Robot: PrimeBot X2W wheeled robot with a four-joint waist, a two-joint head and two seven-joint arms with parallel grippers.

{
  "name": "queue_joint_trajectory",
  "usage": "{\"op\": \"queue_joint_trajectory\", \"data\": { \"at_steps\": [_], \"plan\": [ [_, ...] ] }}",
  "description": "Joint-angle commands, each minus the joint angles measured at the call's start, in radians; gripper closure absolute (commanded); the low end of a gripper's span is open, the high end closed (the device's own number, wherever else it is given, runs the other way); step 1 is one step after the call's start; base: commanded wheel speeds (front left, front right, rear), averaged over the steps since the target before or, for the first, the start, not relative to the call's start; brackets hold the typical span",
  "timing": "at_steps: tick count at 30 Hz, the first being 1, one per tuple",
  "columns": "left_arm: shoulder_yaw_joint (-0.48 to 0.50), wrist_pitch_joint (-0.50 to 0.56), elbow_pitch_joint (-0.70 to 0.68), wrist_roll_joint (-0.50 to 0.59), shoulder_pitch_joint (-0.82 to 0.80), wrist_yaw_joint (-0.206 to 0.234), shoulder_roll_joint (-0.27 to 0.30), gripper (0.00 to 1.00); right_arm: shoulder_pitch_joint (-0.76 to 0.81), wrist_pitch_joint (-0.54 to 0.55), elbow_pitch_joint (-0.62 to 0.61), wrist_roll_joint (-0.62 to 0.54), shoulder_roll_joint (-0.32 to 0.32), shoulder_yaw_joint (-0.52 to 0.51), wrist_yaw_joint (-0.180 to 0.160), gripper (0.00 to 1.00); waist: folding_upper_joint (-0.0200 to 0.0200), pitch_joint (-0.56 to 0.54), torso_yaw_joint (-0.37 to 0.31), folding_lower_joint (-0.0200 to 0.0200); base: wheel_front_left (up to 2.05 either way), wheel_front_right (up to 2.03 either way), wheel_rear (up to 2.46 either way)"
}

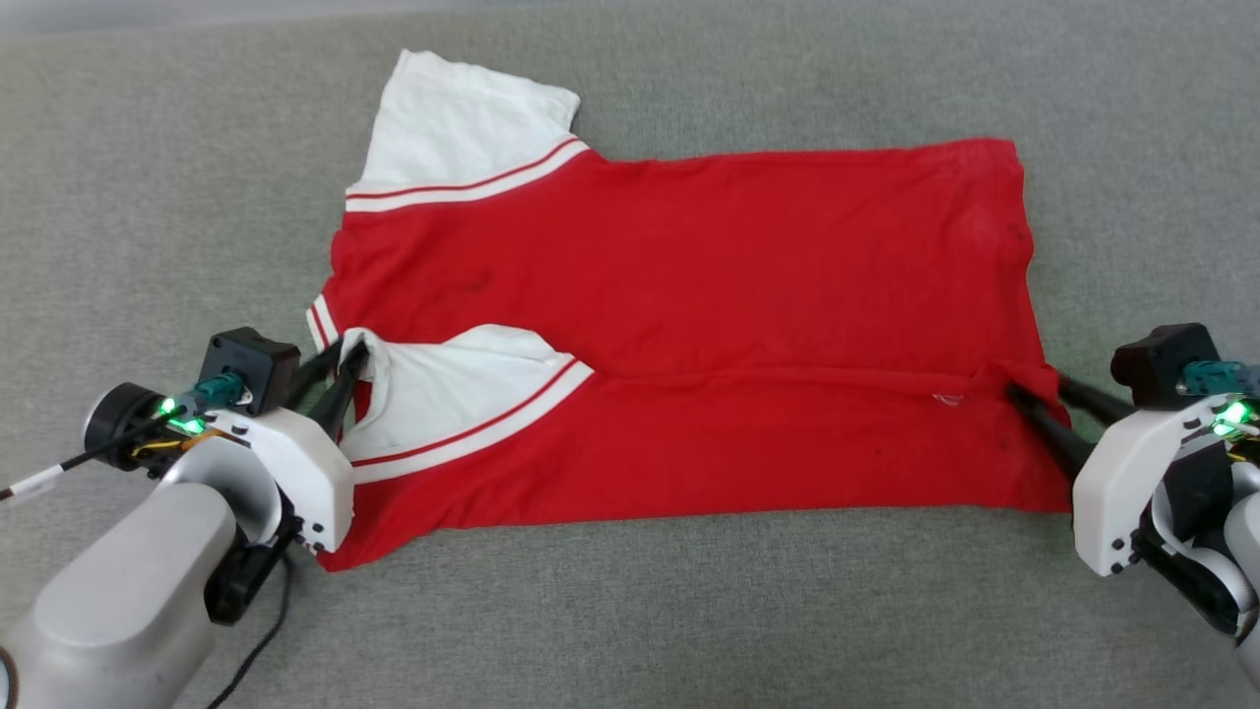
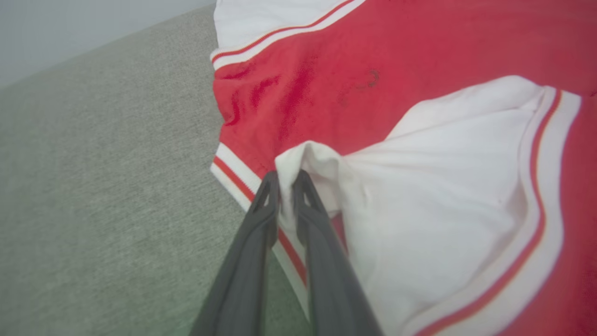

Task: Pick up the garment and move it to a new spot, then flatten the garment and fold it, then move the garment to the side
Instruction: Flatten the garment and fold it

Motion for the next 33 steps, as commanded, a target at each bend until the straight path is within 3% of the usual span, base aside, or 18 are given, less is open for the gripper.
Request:
{"op": "queue_joint_trajectory", "data": {
  "at_steps": [1, 6, 10, 22, 28, 33],
  "plan": [
    [0.003, -0.004, 0.007, -0.003, -0.013, 0.001, 0.001, 0.00, -0.001, -0.009, -0.003, 0.002, -0.006, -0.004, -0.001, 0.00, -0.0001, -0.020, 0.008, -0.0002, 0.00, 0.00, 0.00],
    [0.006, 0.021, -0.026, 0.004, -0.044, -0.003, 0.030, 0.00, 0.034, -0.038, -0.028, -0.001, -0.020, -0.024, -0.001, 0.00, -0.0001, -0.080, 0.027, -0.0002, 0.00, 0.00, 0.00],
    [0.002, 0.099, -0.093, -0.008, -0.074, -0.006, 0.062, 0.00, 0.061, -0.039, -0.059, -0.010, -0.029, -0.047, -0.001, 0.00, -0.0001, -0.112, 0.043, -0.0002, 0.00, 0.00, 0.00],
    [-0.064, 0.651, -0.293, -0.194, -0.154, -0.085, 0.165, 0.00, 0.094, -0.006, -0.129, -0.044, -0.003, -0.089, -0.001, 0.00, -0.0001, -0.117, 0.059, -0.0002, 0.00, 0.00, 0.00],
    [-0.098, 0.883, -0.294, -0.320, -0.142, -0.070, 0.169, 0.00, 0.073, 0.011, -0.147, -0.057, 0.014, -0.078, -0.001, 0.00, -0.0001, -0.098, 0.042, -0.0002, 0.00, 0.00, 0.00],
    [-0.119, 0.944, -0.264, -0.350, -0.120, -0.054, 0.154, 0.00, 0.046, 0.022, -0.149, -0.059, 0.023, -0.053, -0.001, 0.00, -0.0001, -0.080, 0.014, -0.0002, 0.00, 0.00, 0.00]
  ]
}}
